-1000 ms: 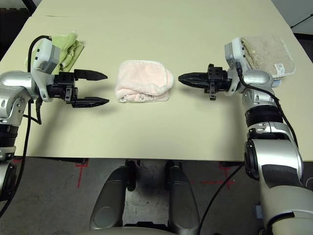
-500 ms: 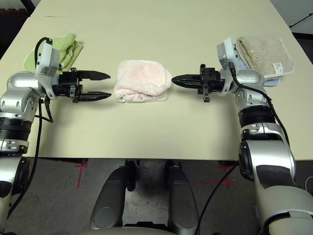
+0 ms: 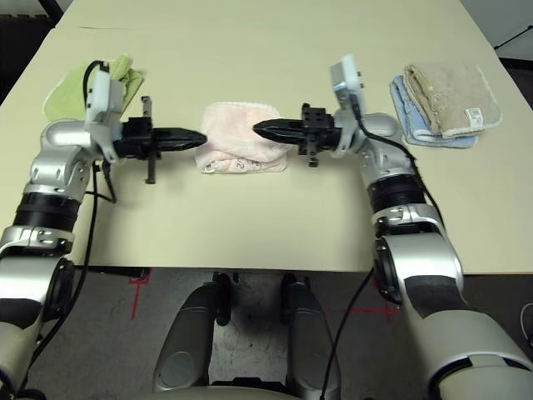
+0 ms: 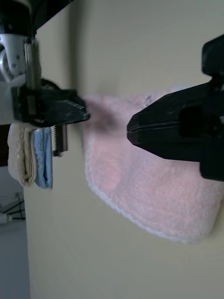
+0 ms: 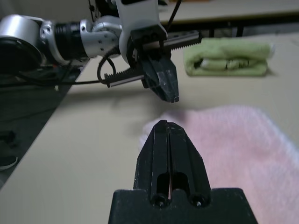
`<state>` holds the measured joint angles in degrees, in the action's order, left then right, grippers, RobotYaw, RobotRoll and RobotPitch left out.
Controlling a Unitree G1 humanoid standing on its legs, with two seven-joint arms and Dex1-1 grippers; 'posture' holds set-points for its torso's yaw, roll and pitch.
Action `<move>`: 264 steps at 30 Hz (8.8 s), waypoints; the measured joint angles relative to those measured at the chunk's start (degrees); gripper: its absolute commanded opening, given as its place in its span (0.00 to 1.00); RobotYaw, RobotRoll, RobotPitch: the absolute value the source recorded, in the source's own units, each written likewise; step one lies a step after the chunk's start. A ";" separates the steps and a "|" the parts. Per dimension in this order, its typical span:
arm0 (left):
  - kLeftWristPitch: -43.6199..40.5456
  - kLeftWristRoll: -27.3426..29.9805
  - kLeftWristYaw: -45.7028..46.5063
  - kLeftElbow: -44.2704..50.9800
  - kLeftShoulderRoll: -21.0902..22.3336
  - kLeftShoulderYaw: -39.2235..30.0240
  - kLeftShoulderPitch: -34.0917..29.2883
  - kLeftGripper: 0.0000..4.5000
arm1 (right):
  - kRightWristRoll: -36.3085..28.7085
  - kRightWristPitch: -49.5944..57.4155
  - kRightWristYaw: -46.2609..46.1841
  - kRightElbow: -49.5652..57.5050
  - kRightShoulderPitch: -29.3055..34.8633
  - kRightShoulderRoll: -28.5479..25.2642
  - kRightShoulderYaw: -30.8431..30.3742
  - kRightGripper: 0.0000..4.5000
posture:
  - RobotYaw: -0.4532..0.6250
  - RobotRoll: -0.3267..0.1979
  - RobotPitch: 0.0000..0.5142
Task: Fold the towel and set it aside.
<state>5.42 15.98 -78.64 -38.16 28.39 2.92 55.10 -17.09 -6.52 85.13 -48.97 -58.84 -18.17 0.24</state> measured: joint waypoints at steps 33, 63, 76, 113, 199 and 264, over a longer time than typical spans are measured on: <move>7.86 -8.23 1.96 -19.52 4.12 -3.67 5.62 0.01 | 7.85 -5.67 -6.45 -19.01 -6.14 -7.33 4.36 0.00 | 0.40 0.62 0.56; 2.76 -6.76 5.10 -21.27 -3.36 -4.53 10.31 0.01 | 10.87 -7.34 -22.42 -20.75 -11.61 5.81 5.36 0.00 | 0.40 0.62 0.55; 4.85 -10.19 14.42 -26.00 -5.15 -4.09 11.79 0.01 | 11.66 -7.14 -23.50 -20.75 -11.57 5.57 5.16 0.00 | 0.40 0.62 0.54; 1.39 -5.59 1.98 -16.83 3.90 -8.54 9.04 0.01 | 2.97 -3.84 -8.55 -10.33 -5.11 -7.72 10.62 0.00 | 0.40 0.62 0.55; -63.11 5.55 10.75 -1.47 11.37 -4.04 5.70 0.99 | -3.06 16.29 -8.44 23.22 13.01 -15.06 4.74 1.00 | 0.36 0.62 0.53; -72.01 5.28 19.91 -19.49 -5.11 -9.43 15.60 0.01 | -3.09 8.50 -7.09 17.10 14.97 -16.71 4.81 1.00 | 0.33 0.62 0.54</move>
<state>-66.59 21.26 -58.73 -57.64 23.27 -6.51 70.70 -20.18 1.98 78.04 -31.87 -43.86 -34.88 5.05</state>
